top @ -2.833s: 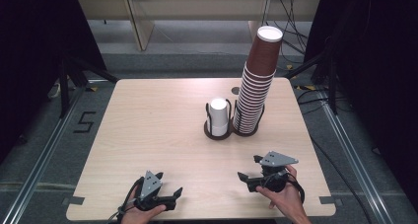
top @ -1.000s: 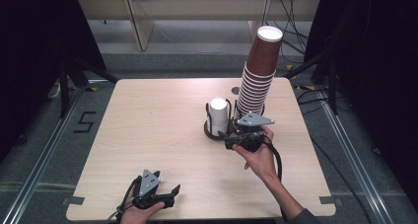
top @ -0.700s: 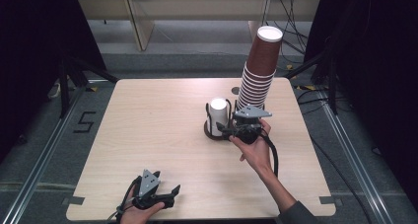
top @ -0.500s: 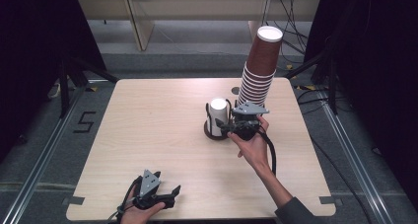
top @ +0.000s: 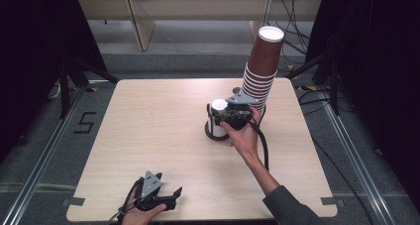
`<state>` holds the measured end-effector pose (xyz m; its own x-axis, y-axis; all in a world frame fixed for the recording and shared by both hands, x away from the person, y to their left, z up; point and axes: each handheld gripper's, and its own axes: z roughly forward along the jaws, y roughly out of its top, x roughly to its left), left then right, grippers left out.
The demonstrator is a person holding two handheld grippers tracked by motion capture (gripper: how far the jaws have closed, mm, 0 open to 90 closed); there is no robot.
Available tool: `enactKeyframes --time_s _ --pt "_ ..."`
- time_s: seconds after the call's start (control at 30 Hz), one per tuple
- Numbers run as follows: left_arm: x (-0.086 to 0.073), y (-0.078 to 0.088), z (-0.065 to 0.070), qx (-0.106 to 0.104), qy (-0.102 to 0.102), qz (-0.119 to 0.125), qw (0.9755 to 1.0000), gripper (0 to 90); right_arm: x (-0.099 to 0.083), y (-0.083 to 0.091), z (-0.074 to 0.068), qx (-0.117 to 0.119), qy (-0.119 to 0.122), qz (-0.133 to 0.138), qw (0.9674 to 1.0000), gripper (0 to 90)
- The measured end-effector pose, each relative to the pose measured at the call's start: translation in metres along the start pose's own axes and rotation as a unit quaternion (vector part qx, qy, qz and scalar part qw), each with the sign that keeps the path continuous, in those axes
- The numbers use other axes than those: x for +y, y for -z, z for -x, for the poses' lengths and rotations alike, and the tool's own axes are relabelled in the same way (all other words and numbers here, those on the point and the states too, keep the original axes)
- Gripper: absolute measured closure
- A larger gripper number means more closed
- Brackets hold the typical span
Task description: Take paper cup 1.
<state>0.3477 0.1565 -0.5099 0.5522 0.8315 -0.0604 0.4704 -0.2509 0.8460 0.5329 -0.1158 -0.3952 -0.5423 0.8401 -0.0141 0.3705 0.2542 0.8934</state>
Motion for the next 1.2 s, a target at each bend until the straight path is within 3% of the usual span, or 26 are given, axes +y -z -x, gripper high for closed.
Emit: enactKeyframes --time_s 0.03,0.1,0.17,0.2,0.23,0.33,0.4,0.43,0.47,0.53,0.6,0.73,0.83,0.9,0.93,1.03,1.2 --pt "0.0 0.0 0.0 0.0 0.0 0.0 1.0 14.7 0.001 -0.001 -0.001 -0.005 -0.008 -0.003 1.0 32.0" --pt "0.0 0.0 0.001 -0.001 -0.001 0.001 1.0 14.7 0.002 -0.005 0.0 -0.009 0.001 -0.004 1.0 32.0" --pt "0.0 0.0 0.001 -0.002 0.002 0.003 1.0 14.7 0.002 -0.009 -0.002 -0.012 -0.012 -0.006 0.9998 31.7" --pt "0.0 0.0 0.001 -0.001 0.0 -0.001 1.0 14.7 0.003 -0.012 0.0 -0.016 0.004 -0.011 0.9998 31.3" --pt "0.0 0.0 0.002 -0.002 0.002 0.0 1.0 14.7 0.003 -0.013 -0.002 -0.02 -0.007 -0.01 0.9997 31.3" --pt "0.0 0.0 0.002 -0.002 0.001 -0.001 1.0 14.7 0.004 -0.017 0.001 -0.022 0.008 -0.01 0.9997 31.4" --pt "0.0 0.0 0.002 -0.002 0.0 -0.002 1.0 14.7 0.005 -0.023 -0.002 -0.033 0.0 -0.025 0.9991 32.7" --pt "0.0 0.0 0.002 -0.002 0.002 -0.002 1.0 14.7 0.005 -0.023 -0.002 -0.033 0.0 -0.025 0.9991 32.7" --pt "0.0 0.0 0.002 -0.004 0.003 -0.003 1.0 14.7 0.005 -0.028 -0.001 -0.027 -0.016 -0.023 0.9992 33.4" --pt "0.0 0.0 0.002 -0.002 0.004 -0.001 1.0 14.7 0.005 -0.03 -0.001 -0.027 -0.005 -0.025 0.9993 33.5" --pt "0.0 0.0 0.002 -0.003 0.003 -0.002 1.0 14.7 0.006 -0.03 -0.002 -0.031 -0.015 -0.026 0.9991 33.6" --pt "0.001 0.001 0.002 -0.001 0.003 -0.005 1.0 14.7 0.008 -0.032 0.0 -0.028 -0.007 -0.027 0.9992 34.9" --pt "0.0 0.001 0.002 -0.002 0.001 -0.006 1.0 14.7 0.009 -0.03 -0.002 -0.031 -0.019 -0.025 0.999 35.1" --pt "0.0 0.0 0.002 -0.003 0.003 -0.007 1.0 14.7 0.011 -0.026 -0.002 -0.034 -0.012 -0.021 0.9991 35.2" --pt "0.0 0.0 0.002 -0.003 0.002 -0.007 1.0 14.7 0.014 -0.025 0.001 -0.031 0.009 -0.01 0.9994 35.2" --pt "0.001 0.001 0.002 -0.004 -0.003 -0.009 0.9999 14.7 0.018 -0.02 -0.003 -0.032 -0.024 -0.006 0.9992 35.3" --pt "0.0 0.001 0.002 -0.004 0.0 -0.008 1.0 14.7 0.027 -0.011 -0.001 -0.031 -0.015 0.008 0.9994 35.5"
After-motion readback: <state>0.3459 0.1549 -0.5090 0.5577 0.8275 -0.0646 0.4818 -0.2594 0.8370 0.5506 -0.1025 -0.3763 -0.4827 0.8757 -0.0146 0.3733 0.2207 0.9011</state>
